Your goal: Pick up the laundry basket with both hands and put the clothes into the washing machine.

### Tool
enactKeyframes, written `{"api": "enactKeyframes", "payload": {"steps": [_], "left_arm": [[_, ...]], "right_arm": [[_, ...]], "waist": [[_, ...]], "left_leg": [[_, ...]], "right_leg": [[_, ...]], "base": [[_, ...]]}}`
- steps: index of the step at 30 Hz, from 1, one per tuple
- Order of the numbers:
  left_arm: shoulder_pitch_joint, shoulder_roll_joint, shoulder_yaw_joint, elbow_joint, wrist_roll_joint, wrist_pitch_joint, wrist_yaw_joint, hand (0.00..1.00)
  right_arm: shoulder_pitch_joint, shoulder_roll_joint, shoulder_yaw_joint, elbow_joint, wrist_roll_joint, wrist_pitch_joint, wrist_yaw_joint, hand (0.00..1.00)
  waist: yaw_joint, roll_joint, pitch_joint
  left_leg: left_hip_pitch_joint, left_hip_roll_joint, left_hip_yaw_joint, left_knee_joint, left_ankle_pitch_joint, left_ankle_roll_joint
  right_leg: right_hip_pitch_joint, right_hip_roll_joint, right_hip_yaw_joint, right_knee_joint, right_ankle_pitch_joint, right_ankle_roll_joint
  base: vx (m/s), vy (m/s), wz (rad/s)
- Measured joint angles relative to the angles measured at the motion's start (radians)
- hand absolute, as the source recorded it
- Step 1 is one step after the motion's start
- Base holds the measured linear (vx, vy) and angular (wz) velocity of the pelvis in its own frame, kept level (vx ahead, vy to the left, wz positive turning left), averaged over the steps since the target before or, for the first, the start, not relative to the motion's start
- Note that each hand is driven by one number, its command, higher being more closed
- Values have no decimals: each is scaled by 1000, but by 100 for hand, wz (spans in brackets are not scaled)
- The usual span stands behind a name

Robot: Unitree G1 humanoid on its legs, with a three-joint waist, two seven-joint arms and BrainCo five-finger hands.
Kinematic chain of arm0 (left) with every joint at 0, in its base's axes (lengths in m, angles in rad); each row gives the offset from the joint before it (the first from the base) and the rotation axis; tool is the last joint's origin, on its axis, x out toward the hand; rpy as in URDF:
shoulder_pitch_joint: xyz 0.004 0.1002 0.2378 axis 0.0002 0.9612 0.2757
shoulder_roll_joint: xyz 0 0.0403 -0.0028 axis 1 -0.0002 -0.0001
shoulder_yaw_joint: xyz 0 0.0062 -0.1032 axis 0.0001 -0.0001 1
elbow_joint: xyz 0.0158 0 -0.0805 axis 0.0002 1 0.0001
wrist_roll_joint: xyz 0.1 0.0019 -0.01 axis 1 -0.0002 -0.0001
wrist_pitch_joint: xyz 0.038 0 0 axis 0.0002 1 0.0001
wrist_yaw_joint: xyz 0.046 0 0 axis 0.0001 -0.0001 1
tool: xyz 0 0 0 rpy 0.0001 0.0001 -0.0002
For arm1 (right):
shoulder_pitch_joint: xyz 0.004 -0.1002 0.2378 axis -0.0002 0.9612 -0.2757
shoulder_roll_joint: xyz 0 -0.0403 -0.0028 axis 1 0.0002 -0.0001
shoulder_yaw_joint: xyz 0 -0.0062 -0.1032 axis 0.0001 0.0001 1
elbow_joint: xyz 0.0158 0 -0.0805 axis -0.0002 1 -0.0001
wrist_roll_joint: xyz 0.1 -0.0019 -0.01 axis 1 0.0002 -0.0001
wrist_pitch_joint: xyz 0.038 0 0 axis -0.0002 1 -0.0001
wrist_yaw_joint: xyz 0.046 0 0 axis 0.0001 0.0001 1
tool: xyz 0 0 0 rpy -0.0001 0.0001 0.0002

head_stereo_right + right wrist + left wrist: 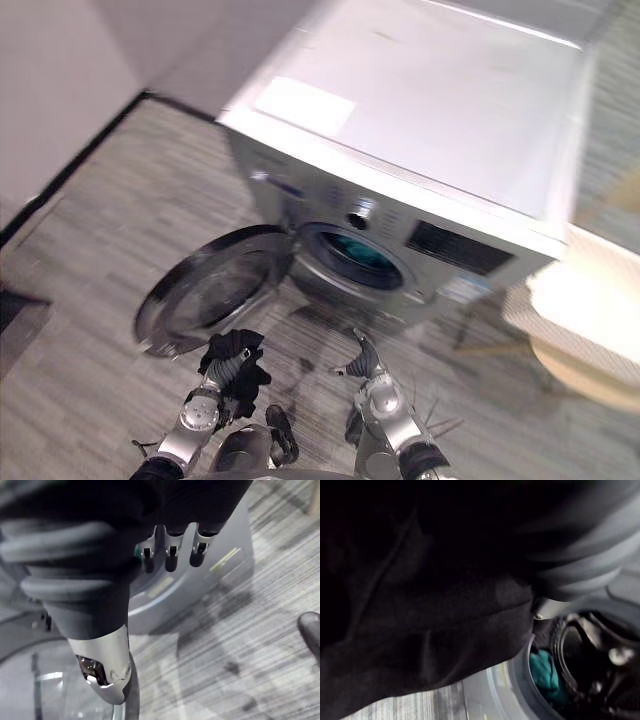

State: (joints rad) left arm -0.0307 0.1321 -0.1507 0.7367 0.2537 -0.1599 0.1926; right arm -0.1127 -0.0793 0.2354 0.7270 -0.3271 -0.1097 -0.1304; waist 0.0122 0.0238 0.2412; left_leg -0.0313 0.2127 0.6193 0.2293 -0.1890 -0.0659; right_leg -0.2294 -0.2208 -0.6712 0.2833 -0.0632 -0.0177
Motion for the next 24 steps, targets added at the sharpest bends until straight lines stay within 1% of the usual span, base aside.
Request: {"api": "enactKeyframes", "payload": {"steps": [1, 2, 3, 4, 5, 6, 7, 8, 9, 10, 11, 12, 13, 14, 15, 16, 17, 18, 20, 21, 22, 23, 24], "left_arm": [[-20, 9, -8, 12, 31, 4, 0, 100], [-27, 7, -13, 12, 56, 4, 0, 100], [-35, 1, -13, 12, 88, 5, 0, 100], [-38, -1, -13, 12, 106, 5, 0, 100], [-40, -11, -20, 12, 138, 5, -4, 100], [-39, -16, -34, 13, 157, 5, -10, 100], [-40, -17, -45, 13, 166, 4, -13, 100], [-43, -19, -58, 14, 193, 4, -16, 100], [-50, -20, -64, 15, 202, 5, -16, 100], [-54, -20, -66, 15, 210, 6, -15, 100], [-69, -20, -78, 15, 224, 11, -12, 100], [-74, -24, -86, 15, 233, 12, -12, 100], [-67, -31, -88, 14, 234, 12, -11, 100], [-81, -26, -96, 22, 244, 17, -7, 100], [-90, -11, -115, 19, 261, 23, 7, 100], [-99, -10, -125, 17, 272, 25, 12, 100], [-98, -7, -131, 11, 279, 27, 15, 100], [-109, 2, -131, 2, 290, 34, 31, 100], [-152, 13, -130, -32, 290, 45, 43, 100], [-175, 14, -127, -67, 288, 46, 55, 100], [-188, 20, -123, -88, 286, 46, 61, 100], [-200, 17, -118, -121, 283, 46, 73, 100], [-209, 15, -118, -137, 278, 46, 74, 100]], "right_arm": [[-1, -9, -1, -5, -4, 0, 0, 0], [4, -17, -1, -6, -7, 0, 0, 0], [19, -32, 2, -7, -8, 0, 1, 0], [28, -39, 9, -9, -8, 0, 0, 0], [42, -55, 10, -11, -8, 0, 0, 0], [53, -75, 6, -10, -7, 0, -2, 0], [57, -85, 1, -11, -7, 0, -2, 0], [64, -99, -20, -15, -4, 0, -6, 0], [68, -102, -37, -16, 3, 0, -7, 0], [68, -102, -40, -16, 3, 0, -10, 0], [66, -102, -42, -16, 3, -1, -20, 0], [68, -104, -42, -18, 3, -3, -24, 0], [67, -119, -43, -21, 3, -4, -25, 0], [54, -105, -46, -10, 3, -2, -30, 0], [50, -95, -48, -16, 3, -9, -35, 0], [40, -92, -48, -16, 3, -18, -41, 0], [31, -91, -47, -16, 4, -22, -42, 0], [-4, -89, -48, -16, 8, -34, -44, 0], [-68, -91, -60, -17, 43, -40, -52, 0], [-100, -93, -70, -17, 53, -40, -69, 0], [-117, -95, -74, -17, 62, -40, -79, 0], [-134, -99, -77, -17, 73, -40, -91, 0], [-142, -101, -80, -17, 74, -40, -93, 0]], "waist": [[-19, 10, 3], [-30, 13, 4], [-31, 19, 7], [-31, 19, 7], [-39, 27, 11], [-40, 26, 12], [-40, 24, 13], [-42, 22, 15], [-38, 20, 17], [-35, 21, 22], [-32, 27, 39], [-27, 42, 37], [-25, 63, 38], [-23, 43, 53], [-21, 28, 54], [-20, 26, 58], [-20, 25, 65], [-21, 27, 90], [-24, 27, 146], [-24, 29, 181], [-23, 29, 196], [-25, 30, 198], [-25, 29, 199]], "left_leg": [[18, 10, 17, 6, 0, -1], [24, 32, 17, 43, -6, -11], [22, 77, 11, 147, -23, -24], [9, 108, 4, 224, -26, -18], [-49, 177, -58, 430, 3, 23], [-100, 190, -135, 543, -8, 25], [-126, 180, -178, 574, -28, 14], [-187, 131, -268, 581, -59, 0], [-226, 93, -320, 532, -68, -5], [-240, 77, -337, 489, -68, -5], [-255, 44, -381, 356, -60, -14], [-246, 16, -406, 205, 28, -32], [-249, 15, -431, 134, 109, -26], [-243, 3, -416, 155, 97, -20], [-244, -26, -401, 131, 97, -19], [-255, -42, -391, 132, 95, -17], [-258, -46, -380, 134, 91, -10], [-282, -49, -369, 168, 82, 5], [-340, -50, -371, 242, 75, 15], [-370, -42, -371, 288, 63, 25], [-393, -38, -371, 319, 49, 28], [-441, -33, -375, 370, 9, 36], [-468, -30, -376, 404, -13, 47]], "right_leg": [[-3, 18, 34, 11, -14, 3], [3, 33, 53, 18, -32, 6], [20, 54, 77, 22, -46, -3], [32, 67, 91, 21, -55, -4], [71, 93, 113, 14, -73, -11], [92, 96, 141, 11, -81, -10], [98, 92, 157, 11, -83, -8], [104, 76, 186, 12, -87, -2], [105, 65, 208, 14, -88, 3], [107, 60, 219, 16, -87, 5], [124, 54, 237, 20, -88, 20], [120, 58, 260, 32, -96, 48], [118, 74, 271, 38, -104, 67], [105, 59, 302, 50, -114, 86], [79, 31, 323, 48, -110, 101], [61, 12, 333, 55, -106, 107], [47, 5, 342, 67, -105, 109], [19, -9, 364, 103, -105, 110], [-43, -25, 377, 179, -106, 110], [-77, -31, 388, 229, -114, 107], [-103, -34, 398, 264, -124, 110], [-153, -43, 404, 322, -155, 114], [-181, -49, 412, 356, -176, 121]], "base": [[161, -176, -108], [205, -220, -83], [211, -181, -68], [296, -256, -79], [244, -182, -68], [187, -143, -67], [161, -10, -68], [166, 47, -61], [198, 70, -59], [153, 120, -49], [125, 187, -50], [123, 228, -50], [97, 249, -41], [97, 203, -25], [94, 194, -15], [79, 134, -12], [54, 133, -24], [7, 110, -24], [-83, 87, -12], [-131, 45, -3], [-158, 43, -4], [-136, 39, -3], [-184, 37, -7]]}}
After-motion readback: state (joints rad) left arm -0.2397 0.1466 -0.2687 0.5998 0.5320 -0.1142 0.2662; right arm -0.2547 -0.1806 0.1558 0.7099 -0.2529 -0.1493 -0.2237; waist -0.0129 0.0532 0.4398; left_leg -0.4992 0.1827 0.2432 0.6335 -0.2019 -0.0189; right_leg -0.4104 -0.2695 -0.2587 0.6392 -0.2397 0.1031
